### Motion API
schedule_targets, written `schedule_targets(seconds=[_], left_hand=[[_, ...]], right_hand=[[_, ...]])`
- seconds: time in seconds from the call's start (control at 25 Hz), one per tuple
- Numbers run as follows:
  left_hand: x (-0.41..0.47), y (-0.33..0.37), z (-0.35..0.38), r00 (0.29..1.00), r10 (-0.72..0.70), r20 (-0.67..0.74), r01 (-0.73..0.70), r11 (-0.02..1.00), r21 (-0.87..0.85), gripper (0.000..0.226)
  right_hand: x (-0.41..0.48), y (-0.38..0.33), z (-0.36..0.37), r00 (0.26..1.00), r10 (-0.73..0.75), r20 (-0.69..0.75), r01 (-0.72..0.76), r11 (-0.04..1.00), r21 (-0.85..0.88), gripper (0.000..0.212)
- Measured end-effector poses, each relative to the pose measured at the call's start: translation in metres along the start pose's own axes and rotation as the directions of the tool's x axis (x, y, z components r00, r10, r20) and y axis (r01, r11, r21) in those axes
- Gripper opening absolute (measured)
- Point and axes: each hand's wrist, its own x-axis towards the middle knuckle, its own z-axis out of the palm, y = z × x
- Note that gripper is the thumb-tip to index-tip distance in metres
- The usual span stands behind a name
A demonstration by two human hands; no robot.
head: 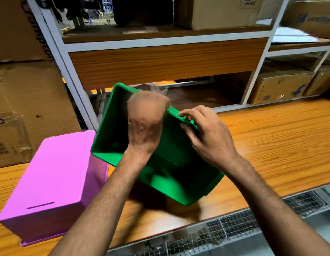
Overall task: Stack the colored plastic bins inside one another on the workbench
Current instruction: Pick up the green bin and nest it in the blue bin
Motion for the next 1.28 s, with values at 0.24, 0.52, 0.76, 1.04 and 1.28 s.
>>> schedule_targets(seconds=[0.24, 0.52, 0.76, 1.04, 1.28], left_hand=[[-0.021, 0.002, -0.019, 0.933, -0.357, 0.045, 0.360, 0.929, -0.091, 0.038], [-0.075, -0.004, -0.012, 0.464, -0.817, 0.343, 0.885, 0.408, -0.226, 0.065], [-0.052, -0.002, -0.031, 0.424, -0.663, 0.617, 0.884, 0.155, -0.440, 0.026], [-0.026, 0.017, -0.065, 0.445, -0.406, 0.798, 0.883, 0.052, -0.466, 0.048], [-0.015, 0.025, -0.078, 0.505, -0.283, 0.815, 0.859, 0.071, -0.507, 0.055]], right_hand=[[-0.015, 0.015, 0.025, 0.914, 0.399, -0.075, -0.346, 0.862, 0.370, 0.020], [-0.024, 0.028, 0.028, 0.764, 0.639, -0.087, -0.362, 0.537, 0.762, 0.018], [-0.044, 0.065, 0.057, 0.663, 0.748, -0.031, -0.387, 0.378, 0.841, 0.019], [-0.058, 0.083, 0.078, 0.559, 0.826, 0.077, -0.381, 0.174, 0.908, 0.025], [-0.065, 0.083, 0.090, 0.524, 0.821, 0.228, -0.368, -0.023, 0.929, 0.023]])
